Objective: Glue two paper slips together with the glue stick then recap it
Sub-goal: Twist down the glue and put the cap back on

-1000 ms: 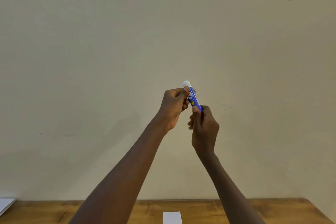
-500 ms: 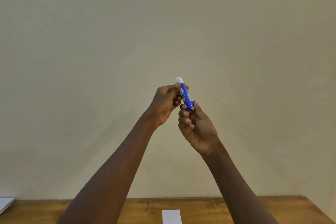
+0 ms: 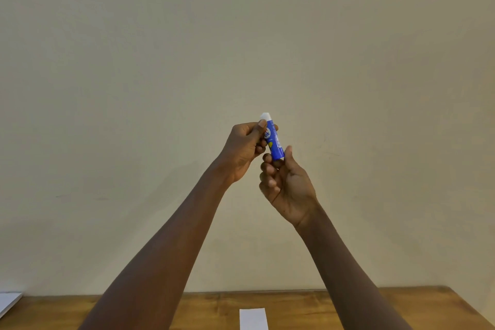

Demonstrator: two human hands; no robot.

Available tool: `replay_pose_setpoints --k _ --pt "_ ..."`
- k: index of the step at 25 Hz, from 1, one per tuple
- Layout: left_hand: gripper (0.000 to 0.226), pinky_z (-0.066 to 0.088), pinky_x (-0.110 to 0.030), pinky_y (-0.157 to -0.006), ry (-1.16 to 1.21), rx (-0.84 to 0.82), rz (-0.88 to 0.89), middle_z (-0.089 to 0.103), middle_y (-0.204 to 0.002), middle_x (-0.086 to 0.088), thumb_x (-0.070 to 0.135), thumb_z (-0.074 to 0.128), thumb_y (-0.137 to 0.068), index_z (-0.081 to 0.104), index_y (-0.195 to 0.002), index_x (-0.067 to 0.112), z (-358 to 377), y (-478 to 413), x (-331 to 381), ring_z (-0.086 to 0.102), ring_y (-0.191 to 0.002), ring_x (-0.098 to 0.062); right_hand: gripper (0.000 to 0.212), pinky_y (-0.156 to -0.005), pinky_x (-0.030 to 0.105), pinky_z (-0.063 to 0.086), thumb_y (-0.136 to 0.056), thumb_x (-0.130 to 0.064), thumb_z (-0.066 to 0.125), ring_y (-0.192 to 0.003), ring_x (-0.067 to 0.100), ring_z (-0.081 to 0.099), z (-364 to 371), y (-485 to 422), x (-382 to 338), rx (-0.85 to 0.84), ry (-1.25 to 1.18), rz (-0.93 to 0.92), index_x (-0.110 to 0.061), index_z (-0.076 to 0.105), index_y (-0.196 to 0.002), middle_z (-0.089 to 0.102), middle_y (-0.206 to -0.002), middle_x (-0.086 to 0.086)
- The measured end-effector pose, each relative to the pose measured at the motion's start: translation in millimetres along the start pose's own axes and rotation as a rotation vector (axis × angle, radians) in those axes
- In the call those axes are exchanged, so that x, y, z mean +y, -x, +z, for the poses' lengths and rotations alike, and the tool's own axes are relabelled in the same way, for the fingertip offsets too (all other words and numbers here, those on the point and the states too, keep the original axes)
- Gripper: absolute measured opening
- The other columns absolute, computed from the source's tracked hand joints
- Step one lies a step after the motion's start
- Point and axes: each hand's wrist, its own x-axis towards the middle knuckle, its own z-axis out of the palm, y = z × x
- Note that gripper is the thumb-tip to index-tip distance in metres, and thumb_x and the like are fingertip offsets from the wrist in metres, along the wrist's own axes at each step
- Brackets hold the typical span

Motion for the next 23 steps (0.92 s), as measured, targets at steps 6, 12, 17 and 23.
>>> replay_pose_setpoints --k 6,12,17,23 --pt "0.030 0.041 -0.020 -0.061 -0.055 0.194 -0.034 0.053 -0.091 -0.019 0.022 0.040 -0.095 0.054 -0.080 0.000 11.4 -6.0 -1.1 0.045 -0.063 -0.015 0.026 -0.045 0.013 0.033 -0.093 -0.027 0.039 -0.051 0.012 0.046 1.5 -16.2 14.1 0.500 1.210 -0.691 -0.005 0.052 -0.087 0.052 -0.065 0.004" --pt "0.030 0.037 -0.017 -0.055 -0.059 0.160 0.001 0.048 -0.068 -0.006 0.020 0.038 -0.096 0.057 -0.089 -0.002 6.9 -7.7 0.3 0.035 -0.052 -0.010 0.055 -0.040 0.016 0.042 -0.089 -0.053 0.032 -0.040 0.009 0.049 3.3 -10.7 -5.0 0.226 0.326 -0.145 -0.009 0.062 -0.074 0.059 -0.053 -0.001" --pt "0.039 0.038 -0.023 -0.059 -0.170 0.200 -0.010 0.048 -0.066 -0.009 0.022 0.039 -0.096 0.060 -0.092 -0.010 12.0 -11.9 3.0 0.037 -0.055 -0.014 0.042 -0.039 0.019 0.033 -0.094 -0.037 0.032 -0.038 0.008 0.037 12.9 -17.9 2.4 0.389 0.534 -0.339 -0.013 0.048 -0.063 0.045 -0.049 -0.003" --pt "0.031 0.050 -0.031 -0.074 -0.030 0.279 -0.060 0.058 -0.085 -0.012 0.026 0.041 -0.095 0.055 -0.087 0.000 18.0 -7.8 3.7 0.053 -0.073 -0.020 0.040 -0.040 0.017 0.033 -0.090 -0.038 0.042 -0.043 0.016 0.045 7.7 -15.5 4.2 0.511 1.048 -0.651 -0.003 0.055 -0.075 0.059 -0.057 0.014"
